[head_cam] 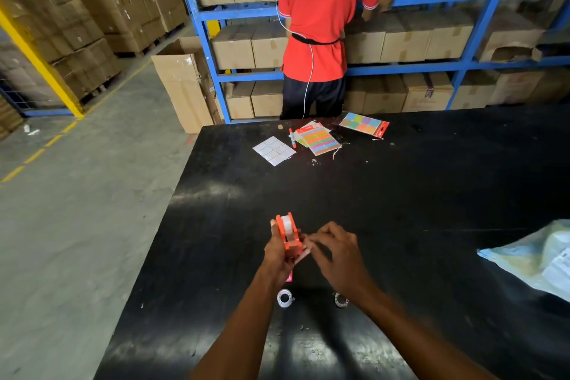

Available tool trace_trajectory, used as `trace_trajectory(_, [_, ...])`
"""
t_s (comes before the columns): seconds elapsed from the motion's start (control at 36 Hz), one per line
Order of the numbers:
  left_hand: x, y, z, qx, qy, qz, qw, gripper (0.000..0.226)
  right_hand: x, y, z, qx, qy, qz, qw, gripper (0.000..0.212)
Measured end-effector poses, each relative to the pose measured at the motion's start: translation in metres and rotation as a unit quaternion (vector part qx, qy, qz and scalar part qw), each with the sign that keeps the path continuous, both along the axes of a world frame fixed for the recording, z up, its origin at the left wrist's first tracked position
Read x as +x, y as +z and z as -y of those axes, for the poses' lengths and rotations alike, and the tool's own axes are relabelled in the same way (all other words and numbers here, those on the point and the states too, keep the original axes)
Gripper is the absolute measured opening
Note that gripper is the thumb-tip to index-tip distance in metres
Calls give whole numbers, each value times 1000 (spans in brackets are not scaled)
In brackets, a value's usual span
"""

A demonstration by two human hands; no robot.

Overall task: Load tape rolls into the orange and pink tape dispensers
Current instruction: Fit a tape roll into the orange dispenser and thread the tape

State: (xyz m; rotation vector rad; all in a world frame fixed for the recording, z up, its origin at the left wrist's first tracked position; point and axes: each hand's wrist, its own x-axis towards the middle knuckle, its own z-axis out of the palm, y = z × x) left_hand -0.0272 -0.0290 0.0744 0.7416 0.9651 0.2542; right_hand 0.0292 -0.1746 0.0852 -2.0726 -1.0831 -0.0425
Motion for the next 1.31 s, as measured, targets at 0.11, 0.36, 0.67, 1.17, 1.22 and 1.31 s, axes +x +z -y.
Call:
trace_trajectory(0.11, [0,-10,4,36,-57,-17,998,71,8,-8,-5,24,-11,-159,987,19])
trace_trajectory(0.36, [10,-23,21,121,-176,-74,974,55,16,-32,-10,20,-24,-257,966,20])
trace_trajectory(0.67, [33,-42,30,77,-215,-79,970,51,30,-68,-13,4,-82,-329,941,12])
trace_trajectory(1.17, [42,-122,16,320,-237,-185,899,35,56,-144,-36,-66,-141,-392,907,24])
trace_trajectory(1.22, [42,-123,15,333,-237,-173,896,23,55,-151,-36,-65,-142,-396,905,24])
trace_trajectory(1.31, [45,-124,16,344,-235,-182,891,20,56,-152,-37,-54,-149,-388,908,17])
